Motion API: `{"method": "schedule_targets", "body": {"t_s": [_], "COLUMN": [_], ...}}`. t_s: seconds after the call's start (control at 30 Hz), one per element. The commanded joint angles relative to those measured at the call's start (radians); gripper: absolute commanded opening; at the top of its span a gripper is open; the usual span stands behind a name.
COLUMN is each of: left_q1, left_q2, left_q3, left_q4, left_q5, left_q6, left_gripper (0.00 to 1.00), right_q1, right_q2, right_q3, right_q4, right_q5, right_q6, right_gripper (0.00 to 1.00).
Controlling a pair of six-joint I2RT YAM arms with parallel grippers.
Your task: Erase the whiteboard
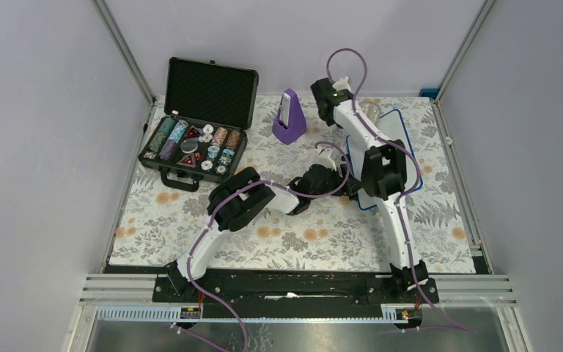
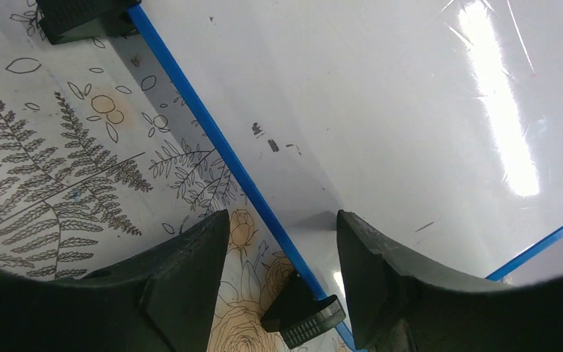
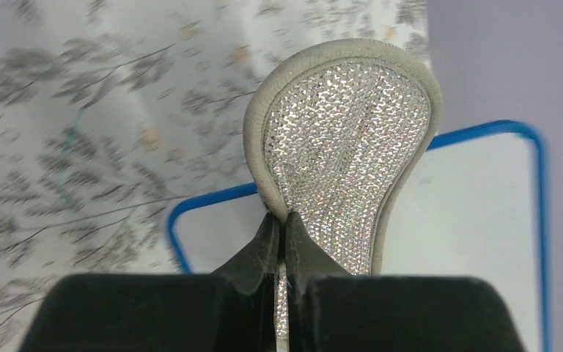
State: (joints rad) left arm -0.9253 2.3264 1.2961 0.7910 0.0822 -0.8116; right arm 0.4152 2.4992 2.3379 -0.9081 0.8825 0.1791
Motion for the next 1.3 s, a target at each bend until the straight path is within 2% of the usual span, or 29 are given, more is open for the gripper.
{"method": "schedule_targets", "body": {"t_s": [0.0,0.17,0.3,0.4,0.57,0.63,0.73,0.93,1.03,1.13,1.27], "left_q1": [-0.008,-0.037,-0.066,-0.079,-0.087,-0.085,-0.080,-0.053,-0.012,0.042,0.123], "left_q2": [0.067,0.063,0.055,0.042,-0.006,-0.037,-0.111,-0.337,-0.445,-0.586,-0.866], "left_q3": [-0.007,-0.021,-0.056,-0.058,-0.075,-0.083,-0.095,-0.175,-0.238,-0.361,-0.553], "left_q4": [-0.138,-0.128,-0.097,-0.088,-0.091,-0.104,-0.140,-0.176,-0.212,-0.220,-0.282], "left_q5": [0.023,0.032,0.035,0.043,0.014,0.000,-0.020,-0.042,-0.038,-0.013,0.008], "left_q6": [0.013,0.012,-0.004,0.002,0.048,0.078,0.147,0.245,0.247,0.221,0.212], "left_gripper": [0.61,0.57,0.56,0.56,0.57,0.60,0.68,0.85,0.89,0.92,0.96], "right_q1": [-0.059,-0.064,-0.088,-0.095,-0.094,-0.084,-0.047,-0.037,-0.035,-0.037,-0.029], "right_q2": [-0.214,-0.310,-0.324,-0.353,-0.430,-0.517,-0.708,-1.060,-1.182,-1.247,-1.287], "right_q3": [0.031,-0.077,-0.056,-0.052,-0.066,-0.187,-0.461,-0.908,-1.001,-1.054,-1.150], "right_q4": [-0.022,-0.023,-0.077,-0.108,-0.228,-0.187,-0.024,0.210,0.228,0.236,0.263], "right_q5": [0.107,0.176,0.232,0.209,0.064,-0.011,-0.054,-0.253,-0.316,-0.422,-0.561], "right_q6": [0.027,0.057,0.063,0.094,0.220,0.220,0.175,0.128,0.112,0.094,0.108], "right_gripper": [0.00,0.00,0.00,0.00,0.00,0.00,0.00,0.00,0.00,0.00,0.00]}}
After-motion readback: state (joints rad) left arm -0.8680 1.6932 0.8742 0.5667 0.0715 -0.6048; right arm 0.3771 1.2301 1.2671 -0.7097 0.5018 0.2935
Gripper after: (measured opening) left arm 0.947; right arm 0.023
